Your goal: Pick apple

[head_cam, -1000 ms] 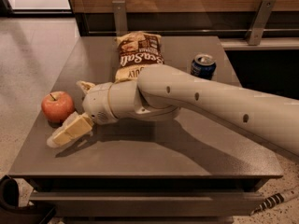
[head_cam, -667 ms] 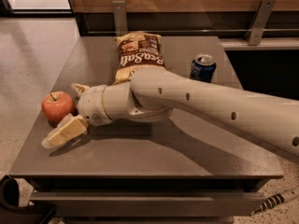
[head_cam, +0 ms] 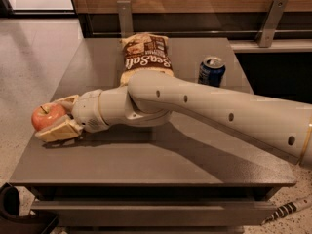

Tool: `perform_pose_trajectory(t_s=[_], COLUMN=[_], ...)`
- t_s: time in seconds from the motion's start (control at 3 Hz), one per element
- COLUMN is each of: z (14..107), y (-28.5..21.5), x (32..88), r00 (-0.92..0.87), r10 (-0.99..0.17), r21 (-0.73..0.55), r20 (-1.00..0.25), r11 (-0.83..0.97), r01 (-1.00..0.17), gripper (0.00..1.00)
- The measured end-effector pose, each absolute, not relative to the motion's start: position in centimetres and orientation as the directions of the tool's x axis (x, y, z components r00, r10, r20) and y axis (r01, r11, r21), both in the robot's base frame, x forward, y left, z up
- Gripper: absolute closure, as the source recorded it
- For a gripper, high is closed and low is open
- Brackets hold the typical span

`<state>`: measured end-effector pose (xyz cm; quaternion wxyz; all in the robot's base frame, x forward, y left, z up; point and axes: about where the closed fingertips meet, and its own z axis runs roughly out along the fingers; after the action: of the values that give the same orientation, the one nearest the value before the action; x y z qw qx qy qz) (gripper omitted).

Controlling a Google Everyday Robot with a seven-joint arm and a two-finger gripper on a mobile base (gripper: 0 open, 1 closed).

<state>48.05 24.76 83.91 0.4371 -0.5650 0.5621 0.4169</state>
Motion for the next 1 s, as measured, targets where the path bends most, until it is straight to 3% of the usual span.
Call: perform_pose_trajectory(t_s=[0.67, 1.0], z=[84.08, 84.48], y=[25.17, 25.24], x=[47.69, 47.77], r00=[0.026, 0.032], r10=[-0.27, -0.268], r21=[-0.028, -0.033], r20=[-0.962, -0.963], r11=[0.005, -0.002], r01=[-1.0, -0.999], gripper=[1.0, 1.0])
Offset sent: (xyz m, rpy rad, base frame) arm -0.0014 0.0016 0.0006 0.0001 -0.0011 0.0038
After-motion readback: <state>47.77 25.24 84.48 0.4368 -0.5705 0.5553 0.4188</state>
